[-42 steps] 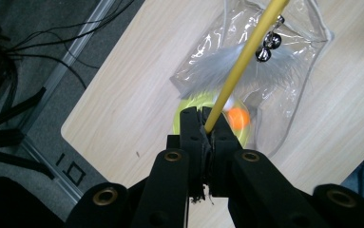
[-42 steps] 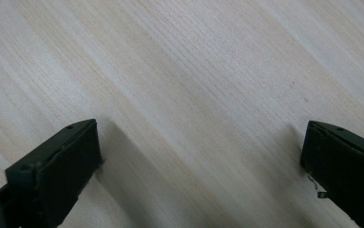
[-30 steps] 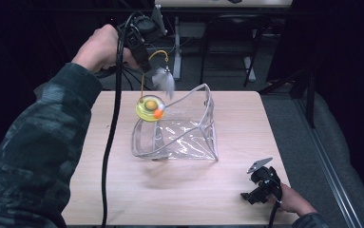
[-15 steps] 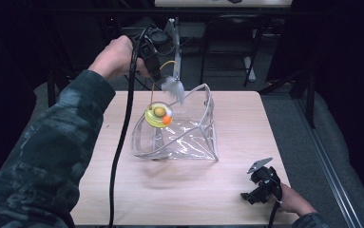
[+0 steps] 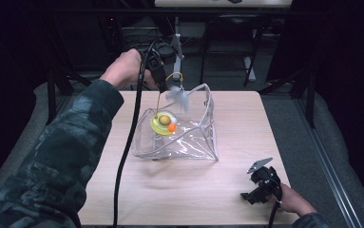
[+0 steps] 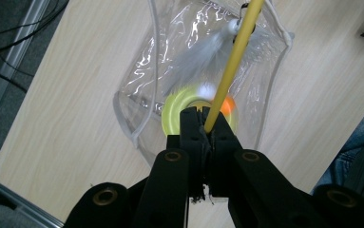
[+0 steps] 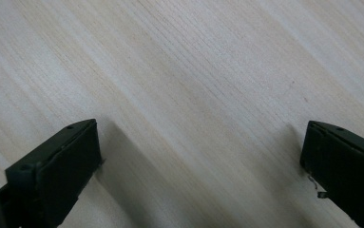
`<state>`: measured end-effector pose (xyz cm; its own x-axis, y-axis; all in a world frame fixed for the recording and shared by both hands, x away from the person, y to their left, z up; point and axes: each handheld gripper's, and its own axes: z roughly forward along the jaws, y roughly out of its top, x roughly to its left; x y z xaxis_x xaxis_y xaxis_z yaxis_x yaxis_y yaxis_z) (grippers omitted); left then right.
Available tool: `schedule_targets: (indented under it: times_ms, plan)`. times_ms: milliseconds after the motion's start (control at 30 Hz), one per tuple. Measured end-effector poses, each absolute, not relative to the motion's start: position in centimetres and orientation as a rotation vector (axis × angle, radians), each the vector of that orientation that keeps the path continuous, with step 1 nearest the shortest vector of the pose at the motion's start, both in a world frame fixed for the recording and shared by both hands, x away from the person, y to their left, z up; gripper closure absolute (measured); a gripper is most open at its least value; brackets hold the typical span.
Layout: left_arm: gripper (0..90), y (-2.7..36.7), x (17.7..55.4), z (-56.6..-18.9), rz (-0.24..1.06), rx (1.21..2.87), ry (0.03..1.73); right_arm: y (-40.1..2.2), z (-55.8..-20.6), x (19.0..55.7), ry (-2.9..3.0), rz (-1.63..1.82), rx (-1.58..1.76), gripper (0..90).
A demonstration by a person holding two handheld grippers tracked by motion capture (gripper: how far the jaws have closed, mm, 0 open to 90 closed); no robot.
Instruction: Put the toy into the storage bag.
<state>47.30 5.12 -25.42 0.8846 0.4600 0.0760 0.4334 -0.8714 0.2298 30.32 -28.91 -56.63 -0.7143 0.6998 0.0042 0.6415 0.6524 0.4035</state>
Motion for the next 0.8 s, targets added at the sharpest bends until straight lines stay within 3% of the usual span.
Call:
schedule_targets:
  times_ms: [800]
  plan:
    - [88.2,4.4,48.1,-31.7,0.077,2.877,0.697,-28.9,-56.6,30.3,2.716,0.560,1.106,0.0]
